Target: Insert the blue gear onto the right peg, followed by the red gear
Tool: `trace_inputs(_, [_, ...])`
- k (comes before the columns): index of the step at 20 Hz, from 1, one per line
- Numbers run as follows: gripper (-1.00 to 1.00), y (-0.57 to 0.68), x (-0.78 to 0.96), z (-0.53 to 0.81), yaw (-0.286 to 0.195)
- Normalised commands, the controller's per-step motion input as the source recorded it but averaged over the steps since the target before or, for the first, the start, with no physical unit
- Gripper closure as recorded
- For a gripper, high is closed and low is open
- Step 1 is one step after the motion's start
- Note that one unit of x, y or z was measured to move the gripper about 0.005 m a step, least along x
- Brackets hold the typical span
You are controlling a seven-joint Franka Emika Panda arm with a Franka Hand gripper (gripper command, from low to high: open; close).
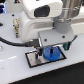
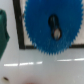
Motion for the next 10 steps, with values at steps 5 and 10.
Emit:
trace_inputs(5, [-1.00,0.10,-0.85,0.11,0.000])
trace_inputs(10, [-1.00,0.34,-0.79,-0.04,0.000])
